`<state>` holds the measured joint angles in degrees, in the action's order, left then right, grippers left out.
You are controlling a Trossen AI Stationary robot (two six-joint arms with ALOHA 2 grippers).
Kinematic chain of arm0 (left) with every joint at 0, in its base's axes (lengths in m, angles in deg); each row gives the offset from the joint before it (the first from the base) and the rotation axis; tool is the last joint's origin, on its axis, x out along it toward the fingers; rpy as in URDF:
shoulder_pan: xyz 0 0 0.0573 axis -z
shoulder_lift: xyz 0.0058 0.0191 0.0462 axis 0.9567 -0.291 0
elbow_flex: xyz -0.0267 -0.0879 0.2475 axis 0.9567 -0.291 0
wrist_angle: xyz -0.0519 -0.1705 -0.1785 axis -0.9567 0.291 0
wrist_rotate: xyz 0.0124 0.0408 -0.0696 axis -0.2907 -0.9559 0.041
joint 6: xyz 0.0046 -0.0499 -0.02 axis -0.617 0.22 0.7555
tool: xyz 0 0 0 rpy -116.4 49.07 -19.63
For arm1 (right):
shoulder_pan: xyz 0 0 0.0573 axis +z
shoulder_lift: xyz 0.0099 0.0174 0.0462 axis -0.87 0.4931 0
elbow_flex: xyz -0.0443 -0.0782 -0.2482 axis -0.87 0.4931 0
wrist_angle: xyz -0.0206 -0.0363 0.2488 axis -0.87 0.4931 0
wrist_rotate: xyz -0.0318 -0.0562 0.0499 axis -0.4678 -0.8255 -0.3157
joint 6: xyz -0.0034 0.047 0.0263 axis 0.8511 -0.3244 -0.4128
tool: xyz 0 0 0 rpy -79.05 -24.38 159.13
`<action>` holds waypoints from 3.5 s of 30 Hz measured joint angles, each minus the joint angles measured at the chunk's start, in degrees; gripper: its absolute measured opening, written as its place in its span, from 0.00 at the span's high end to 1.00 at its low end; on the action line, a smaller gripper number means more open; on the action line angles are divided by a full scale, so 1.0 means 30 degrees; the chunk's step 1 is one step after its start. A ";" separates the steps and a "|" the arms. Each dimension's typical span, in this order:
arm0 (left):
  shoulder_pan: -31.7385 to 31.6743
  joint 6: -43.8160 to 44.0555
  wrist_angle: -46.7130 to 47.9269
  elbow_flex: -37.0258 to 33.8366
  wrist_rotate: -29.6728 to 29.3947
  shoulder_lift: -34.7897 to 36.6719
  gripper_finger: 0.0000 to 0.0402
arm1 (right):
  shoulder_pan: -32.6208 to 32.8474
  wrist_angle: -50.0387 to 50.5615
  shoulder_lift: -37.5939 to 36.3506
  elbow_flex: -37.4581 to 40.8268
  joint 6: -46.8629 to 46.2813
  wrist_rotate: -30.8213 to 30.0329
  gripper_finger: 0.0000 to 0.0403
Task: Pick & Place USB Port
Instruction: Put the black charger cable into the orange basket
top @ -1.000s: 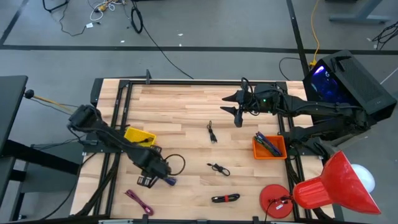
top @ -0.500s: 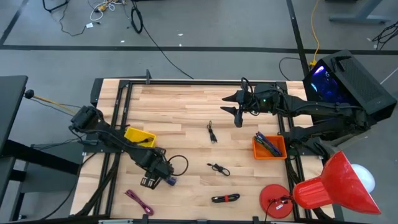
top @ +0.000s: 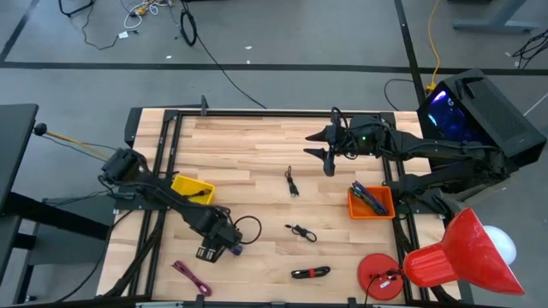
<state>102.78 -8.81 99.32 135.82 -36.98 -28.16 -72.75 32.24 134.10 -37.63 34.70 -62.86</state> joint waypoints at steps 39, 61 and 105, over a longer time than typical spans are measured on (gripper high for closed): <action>-0.1588 -0.2895 0.1178 0.7089 -1.4740 0.3443 0.93 | 0.0224 -0.0480 0.0007 0.0603 -0.0182 0.0754 0.55; -0.8489 -1.0812 -1.1147 0.6540 -1.0651 0.4052 0.93 | 0.4098 -0.9448 0.0007 0.3614 -0.0008 0.0045 0.55; -0.8794 -1.0906 -1.4208 0.6564 -0.8537 0.1700 0.82 | 0.4237 -1.0510 -0.0105 0.3621 0.2528 -0.3938 0.96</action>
<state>76.39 -41.52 56.69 155.52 -62.59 -23.06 -60.04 0.71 133.78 -26.77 42.28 -74.67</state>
